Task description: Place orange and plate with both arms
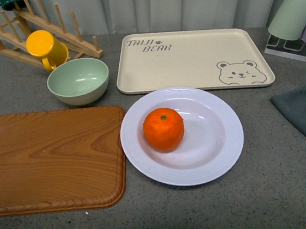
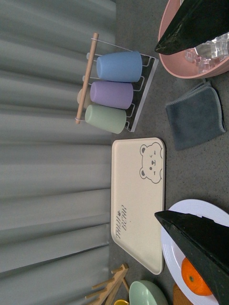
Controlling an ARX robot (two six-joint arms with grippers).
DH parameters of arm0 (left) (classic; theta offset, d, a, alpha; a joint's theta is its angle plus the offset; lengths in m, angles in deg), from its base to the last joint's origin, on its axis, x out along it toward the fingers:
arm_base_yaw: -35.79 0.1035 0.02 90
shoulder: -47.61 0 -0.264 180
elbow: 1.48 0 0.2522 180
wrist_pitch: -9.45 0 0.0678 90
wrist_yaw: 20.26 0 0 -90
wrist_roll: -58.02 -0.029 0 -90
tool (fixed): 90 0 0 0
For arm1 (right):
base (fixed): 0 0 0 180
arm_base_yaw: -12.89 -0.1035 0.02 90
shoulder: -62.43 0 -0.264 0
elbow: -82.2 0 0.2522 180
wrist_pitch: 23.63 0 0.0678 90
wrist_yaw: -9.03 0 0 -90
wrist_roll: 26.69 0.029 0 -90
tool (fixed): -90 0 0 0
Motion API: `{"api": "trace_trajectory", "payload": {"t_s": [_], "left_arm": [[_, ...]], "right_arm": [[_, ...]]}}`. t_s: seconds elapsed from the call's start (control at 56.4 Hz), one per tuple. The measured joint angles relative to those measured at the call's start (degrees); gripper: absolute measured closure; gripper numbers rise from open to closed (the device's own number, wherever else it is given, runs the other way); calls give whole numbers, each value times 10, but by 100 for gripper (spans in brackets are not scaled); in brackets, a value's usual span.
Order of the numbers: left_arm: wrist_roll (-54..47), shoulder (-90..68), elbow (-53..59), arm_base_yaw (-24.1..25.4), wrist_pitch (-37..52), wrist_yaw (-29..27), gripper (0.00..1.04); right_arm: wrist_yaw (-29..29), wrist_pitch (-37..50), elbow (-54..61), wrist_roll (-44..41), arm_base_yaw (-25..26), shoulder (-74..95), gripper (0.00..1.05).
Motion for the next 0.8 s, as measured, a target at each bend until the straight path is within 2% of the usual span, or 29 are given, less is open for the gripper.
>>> {"api": "trace_trajectory", "payload": {"t_s": [0.053, 0.124, 0.302, 0.355, 0.426, 0.798], "left_arm": [[-67, -20, 45, 9, 148, 17, 19], [-139, -1, 74, 24, 251, 32, 36], [-195, 110, 75, 64, 174, 71, 80], [-197, 132, 75, 92, 154, 111, 89], [-199, 160, 75, 117, 130, 119, 101], [-203, 275, 75, 123, 20, 126, 101]], "right_arm": [[0, 0, 0, 0, 0, 0, 9], [1, 0, 0, 0, 0, 0, 9], [1, 0, 0, 0, 0, 0, 9], [1, 0, 0, 0, 0, 0, 9], [1, 0, 0, 0, 0, 0, 9], [2, 0, 0, 0, 0, 0, 9]]}}
